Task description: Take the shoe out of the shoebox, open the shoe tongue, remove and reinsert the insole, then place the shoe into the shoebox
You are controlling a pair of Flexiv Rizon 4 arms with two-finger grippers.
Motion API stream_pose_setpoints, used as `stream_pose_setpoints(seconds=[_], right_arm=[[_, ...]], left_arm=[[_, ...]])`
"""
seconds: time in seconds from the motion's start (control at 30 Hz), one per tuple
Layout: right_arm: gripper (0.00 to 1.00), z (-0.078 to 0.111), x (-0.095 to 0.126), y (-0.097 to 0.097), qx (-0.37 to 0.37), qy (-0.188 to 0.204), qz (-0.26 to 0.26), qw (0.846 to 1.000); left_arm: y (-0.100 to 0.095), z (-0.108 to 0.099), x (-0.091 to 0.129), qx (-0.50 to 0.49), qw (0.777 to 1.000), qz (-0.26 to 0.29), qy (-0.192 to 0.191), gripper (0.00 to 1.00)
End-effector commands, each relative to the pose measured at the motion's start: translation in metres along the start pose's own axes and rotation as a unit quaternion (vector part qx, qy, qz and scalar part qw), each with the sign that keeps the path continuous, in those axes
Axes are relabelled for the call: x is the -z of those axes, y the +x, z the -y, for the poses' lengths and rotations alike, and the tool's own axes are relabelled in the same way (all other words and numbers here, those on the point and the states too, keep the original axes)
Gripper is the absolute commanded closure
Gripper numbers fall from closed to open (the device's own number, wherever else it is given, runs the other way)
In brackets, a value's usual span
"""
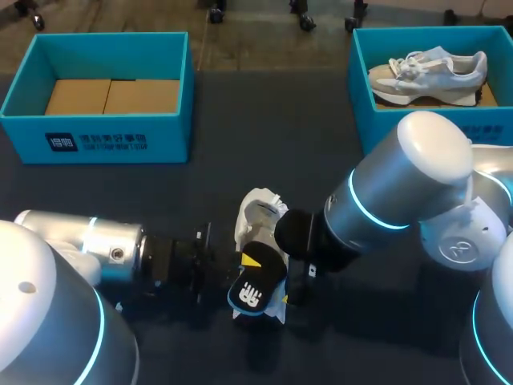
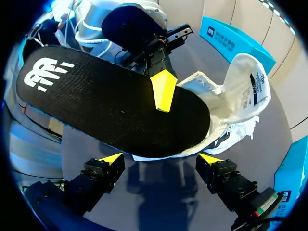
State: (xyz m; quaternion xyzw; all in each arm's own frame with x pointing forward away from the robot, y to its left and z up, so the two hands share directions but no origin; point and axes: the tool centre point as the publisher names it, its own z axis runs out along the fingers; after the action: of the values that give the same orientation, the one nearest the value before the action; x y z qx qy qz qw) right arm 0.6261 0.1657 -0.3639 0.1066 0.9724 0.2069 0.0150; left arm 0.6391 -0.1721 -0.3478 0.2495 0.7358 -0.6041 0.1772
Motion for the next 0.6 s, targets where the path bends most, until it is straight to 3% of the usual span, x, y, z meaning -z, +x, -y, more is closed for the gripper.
stream_pose_setpoints(seconds=[0.03, 0.27, 0.33, 0.4, 0.6], right_arm=[[0.00, 0.001, -0.002, 0.001, 0.000, -0.001, 0.001, 1.000], [0.00, 0.001, -0.002, 0.001, 0.000, -0.001, 0.001, 1.000], [0.00, 0.001, -0.002, 0.001, 0.000, -0.001, 0.001, 1.000], [0.00, 0.001, -0.002, 0.001, 0.000, -0.001, 0.001, 1.000], [0.00, 0.001, -0.002, 0.001, 0.000, -0.001, 0.001, 1.000]], left_arm=[[0.002, -0.003, -0.003, 0.005, 1.000, -0.002, -0.007, 1.00], [0.003, 0.000, 0.003, 0.008, 1.000, -0.005, 0.007, 1.00], [0.002, 0.002, 0.004, 0.005, 1.000, -0.005, 0.010, 0.85], [0.001, 0.004, 0.005, 0.003, 1.000, -0.004, 0.015, 0.79], [-0.001, 0.016, 0.006, -0.007, 1.000, -0.002, 0.029, 0.74]])
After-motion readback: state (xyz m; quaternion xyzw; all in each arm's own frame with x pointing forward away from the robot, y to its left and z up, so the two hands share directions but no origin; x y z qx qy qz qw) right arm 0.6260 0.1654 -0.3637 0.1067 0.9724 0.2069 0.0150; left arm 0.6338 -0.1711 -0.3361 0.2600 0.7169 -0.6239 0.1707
